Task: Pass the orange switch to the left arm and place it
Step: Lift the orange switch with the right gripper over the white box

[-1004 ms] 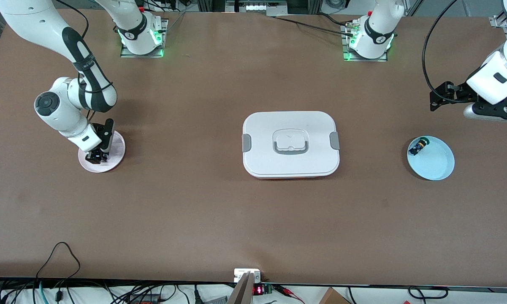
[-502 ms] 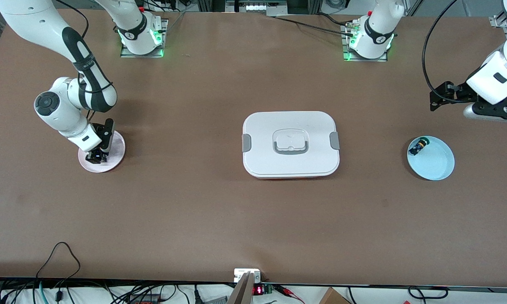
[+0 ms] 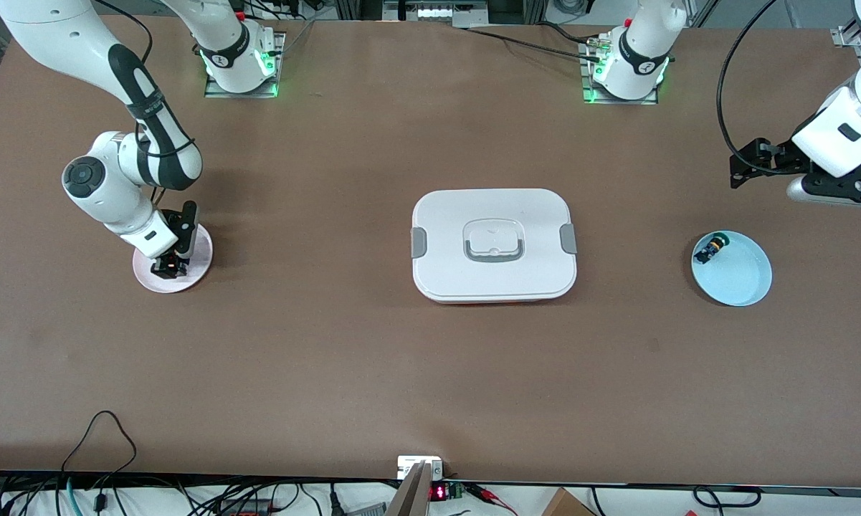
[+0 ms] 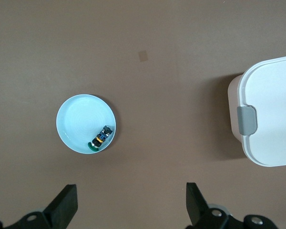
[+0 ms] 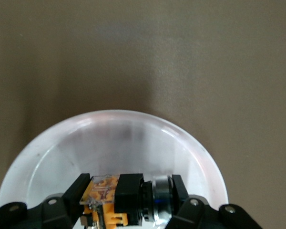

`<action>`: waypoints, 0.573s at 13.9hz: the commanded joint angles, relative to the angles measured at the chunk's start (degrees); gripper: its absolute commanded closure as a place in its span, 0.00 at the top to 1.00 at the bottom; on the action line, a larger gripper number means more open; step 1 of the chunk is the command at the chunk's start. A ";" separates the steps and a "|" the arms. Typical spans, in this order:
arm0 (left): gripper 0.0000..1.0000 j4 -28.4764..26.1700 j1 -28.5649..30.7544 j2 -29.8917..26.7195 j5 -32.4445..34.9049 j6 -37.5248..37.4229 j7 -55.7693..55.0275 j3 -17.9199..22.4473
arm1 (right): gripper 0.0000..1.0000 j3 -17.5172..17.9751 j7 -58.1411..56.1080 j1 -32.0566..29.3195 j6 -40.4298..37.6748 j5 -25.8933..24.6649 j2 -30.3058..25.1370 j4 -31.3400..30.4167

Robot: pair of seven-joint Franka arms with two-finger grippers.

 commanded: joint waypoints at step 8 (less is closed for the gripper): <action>1.00 0.17 -0.27 -0.10 -0.68 -0.57 -0.14 0.34 | 0.04 7.48 -1.12 -0.54 -40.39 14.25 -1.76 19.92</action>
